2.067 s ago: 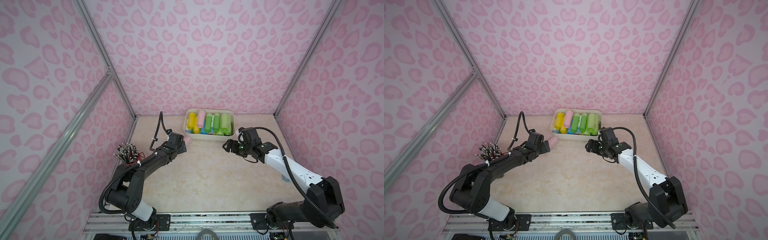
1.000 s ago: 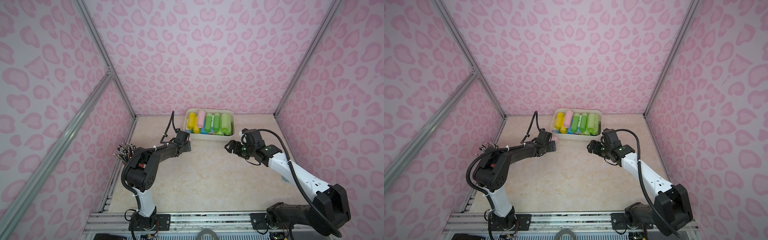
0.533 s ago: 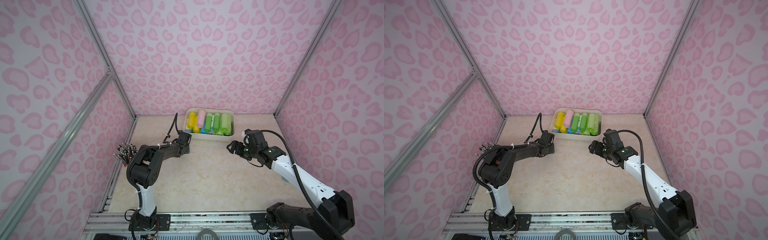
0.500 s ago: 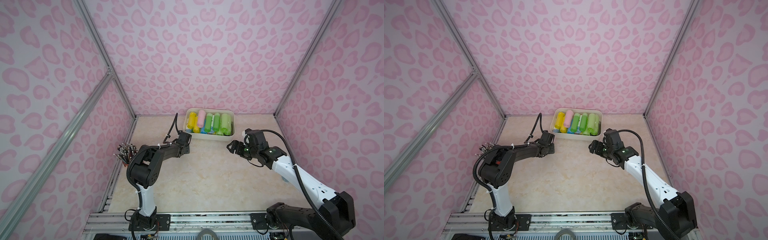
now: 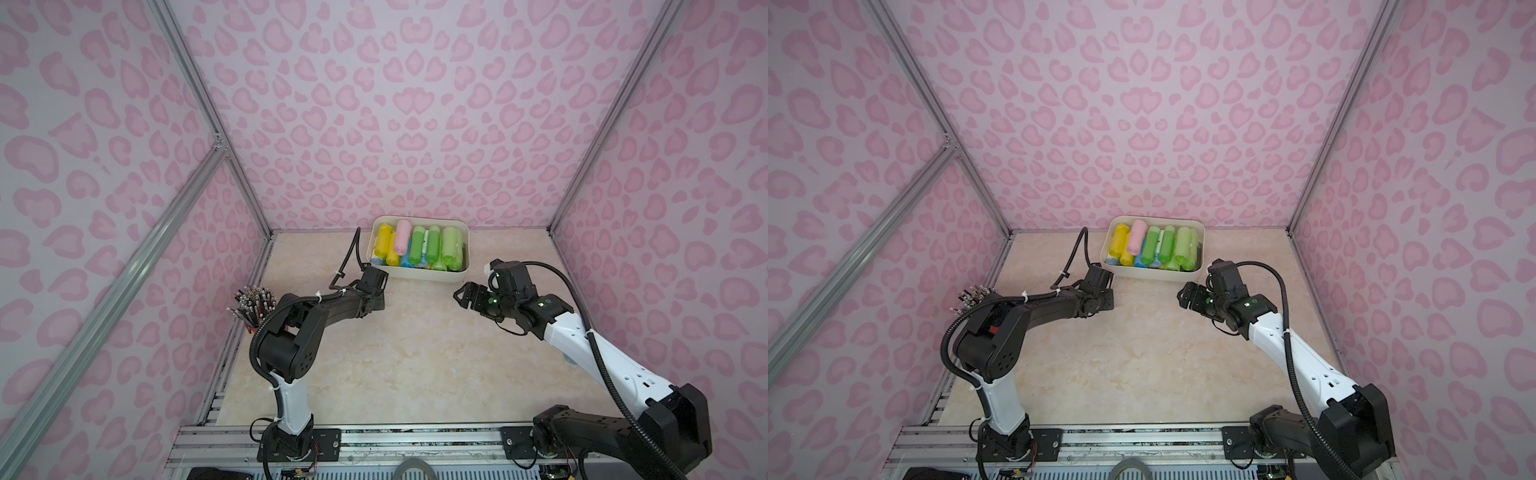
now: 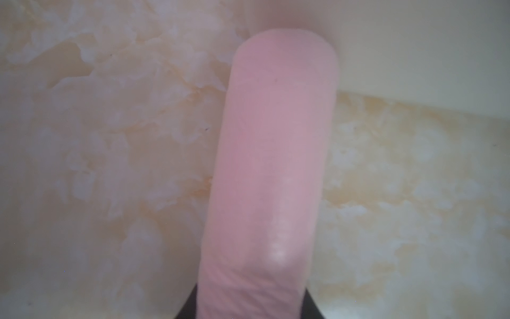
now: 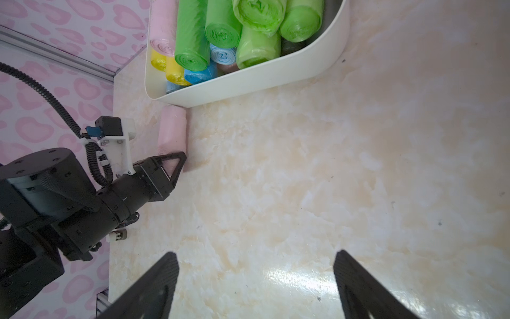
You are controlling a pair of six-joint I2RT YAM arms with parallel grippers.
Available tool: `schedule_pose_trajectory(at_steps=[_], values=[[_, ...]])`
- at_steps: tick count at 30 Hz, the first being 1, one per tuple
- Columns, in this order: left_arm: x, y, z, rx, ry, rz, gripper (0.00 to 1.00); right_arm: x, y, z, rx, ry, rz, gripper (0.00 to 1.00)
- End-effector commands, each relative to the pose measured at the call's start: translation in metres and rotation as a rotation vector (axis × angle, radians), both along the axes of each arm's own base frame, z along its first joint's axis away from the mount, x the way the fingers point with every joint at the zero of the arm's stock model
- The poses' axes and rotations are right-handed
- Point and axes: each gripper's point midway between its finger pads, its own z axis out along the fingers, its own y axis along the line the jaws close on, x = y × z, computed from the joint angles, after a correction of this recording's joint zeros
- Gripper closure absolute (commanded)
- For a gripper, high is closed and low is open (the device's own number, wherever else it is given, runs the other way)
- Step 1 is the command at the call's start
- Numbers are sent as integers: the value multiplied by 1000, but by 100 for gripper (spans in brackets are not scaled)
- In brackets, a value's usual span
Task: Put the roll of trash bags into the storage box
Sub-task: Pick up the roll of trash bags from the center of the board.
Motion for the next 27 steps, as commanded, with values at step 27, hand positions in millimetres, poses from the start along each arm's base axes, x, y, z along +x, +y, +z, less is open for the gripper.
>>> schedule_pose_trajectory(at_steps=[27], values=[[12,-22,84,-92,-166,-4,75,2,13,1,38,-4,52,10]])
